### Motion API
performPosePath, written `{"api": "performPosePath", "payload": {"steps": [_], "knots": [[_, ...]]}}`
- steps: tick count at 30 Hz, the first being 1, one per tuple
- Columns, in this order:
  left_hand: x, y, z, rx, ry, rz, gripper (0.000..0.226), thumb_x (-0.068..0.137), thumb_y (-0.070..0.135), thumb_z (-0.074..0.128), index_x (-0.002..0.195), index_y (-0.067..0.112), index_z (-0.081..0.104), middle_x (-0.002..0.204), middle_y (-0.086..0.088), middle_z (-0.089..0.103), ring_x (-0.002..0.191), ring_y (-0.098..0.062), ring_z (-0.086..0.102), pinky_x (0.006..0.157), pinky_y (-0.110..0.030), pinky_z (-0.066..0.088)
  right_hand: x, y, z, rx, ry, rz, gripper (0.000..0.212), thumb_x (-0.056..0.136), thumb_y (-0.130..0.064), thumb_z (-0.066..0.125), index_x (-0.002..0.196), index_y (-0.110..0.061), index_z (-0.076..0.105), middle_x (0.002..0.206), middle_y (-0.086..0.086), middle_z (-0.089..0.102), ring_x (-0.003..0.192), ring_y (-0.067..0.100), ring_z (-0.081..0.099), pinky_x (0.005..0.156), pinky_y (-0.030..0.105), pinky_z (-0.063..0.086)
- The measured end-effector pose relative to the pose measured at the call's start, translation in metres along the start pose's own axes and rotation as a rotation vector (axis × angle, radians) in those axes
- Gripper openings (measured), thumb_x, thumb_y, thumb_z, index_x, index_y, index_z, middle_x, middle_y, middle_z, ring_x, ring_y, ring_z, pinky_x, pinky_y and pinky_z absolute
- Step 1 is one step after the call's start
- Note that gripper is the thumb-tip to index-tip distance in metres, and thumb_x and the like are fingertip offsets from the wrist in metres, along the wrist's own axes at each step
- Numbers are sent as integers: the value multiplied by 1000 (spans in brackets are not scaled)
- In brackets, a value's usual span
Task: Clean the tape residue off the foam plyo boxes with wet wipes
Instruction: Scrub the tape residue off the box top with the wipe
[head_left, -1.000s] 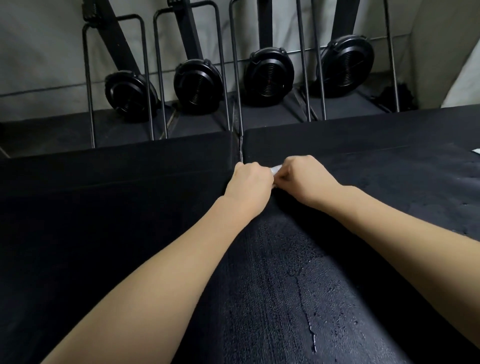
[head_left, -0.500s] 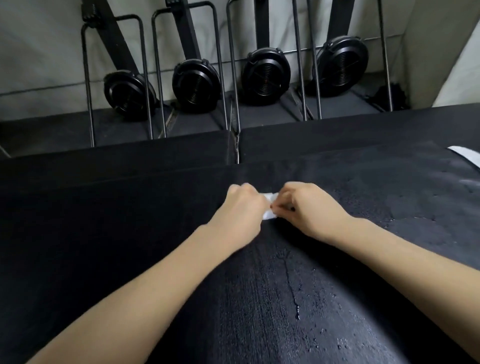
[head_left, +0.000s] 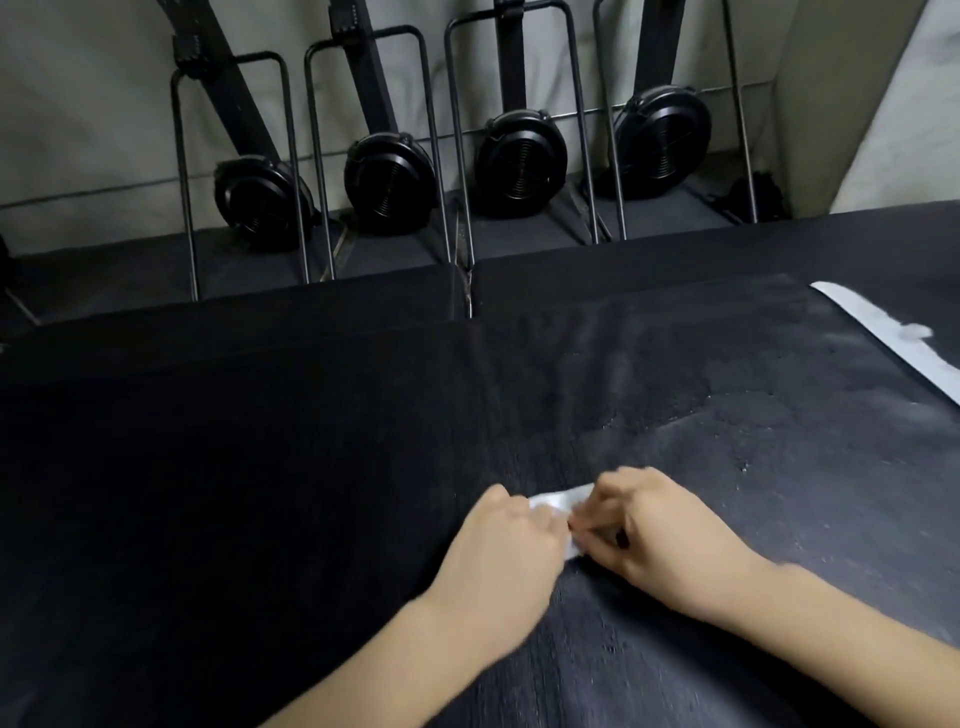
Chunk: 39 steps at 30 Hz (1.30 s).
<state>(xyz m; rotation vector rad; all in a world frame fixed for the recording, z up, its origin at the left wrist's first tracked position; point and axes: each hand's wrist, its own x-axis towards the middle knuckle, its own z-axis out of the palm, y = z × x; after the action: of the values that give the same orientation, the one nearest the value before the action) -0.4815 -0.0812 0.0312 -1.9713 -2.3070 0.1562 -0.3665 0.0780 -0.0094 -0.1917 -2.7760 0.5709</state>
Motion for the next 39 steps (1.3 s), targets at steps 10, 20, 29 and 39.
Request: {"api": "performPosePath", "payload": {"steps": [10,20,29,39], "knots": [[43,-32,-1,112,48,-200,22,76,11,68,93,23,72,70,1,63,65,-21,58,60,-31,29,58,23,15,33,53,73,14,90,-19,66,83,-16,78,84,-1,62,78,20,61,69,38,53],[-25,36,-12,64,27,-161,28,40,26,87,63,28,70,48,5,49,43,-12,45,51,-24,19,-41,-24,1,65,13,71,13,87,-28,67,82,-25,79,76,-12,53,70,9,50,67,26,42],[-95,101,2,-32,62,-13,33,38,14,82,64,26,65,57,10,52,52,-13,48,49,-26,39,-133,-67,1,47,47,-4,17,88,-33,61,83,-30,77,78,-13,58,72,7,56,70,21,46],[-58,78,-8,-9,25,-205,34,83,11,57,112,25,67,70,3,51,71,-20,40,66,-32,24,-81,-49,0,78,14,160,9,86,-23,73,83,-21,81,81,-2,63,75,16,60,71,37,53]]}}
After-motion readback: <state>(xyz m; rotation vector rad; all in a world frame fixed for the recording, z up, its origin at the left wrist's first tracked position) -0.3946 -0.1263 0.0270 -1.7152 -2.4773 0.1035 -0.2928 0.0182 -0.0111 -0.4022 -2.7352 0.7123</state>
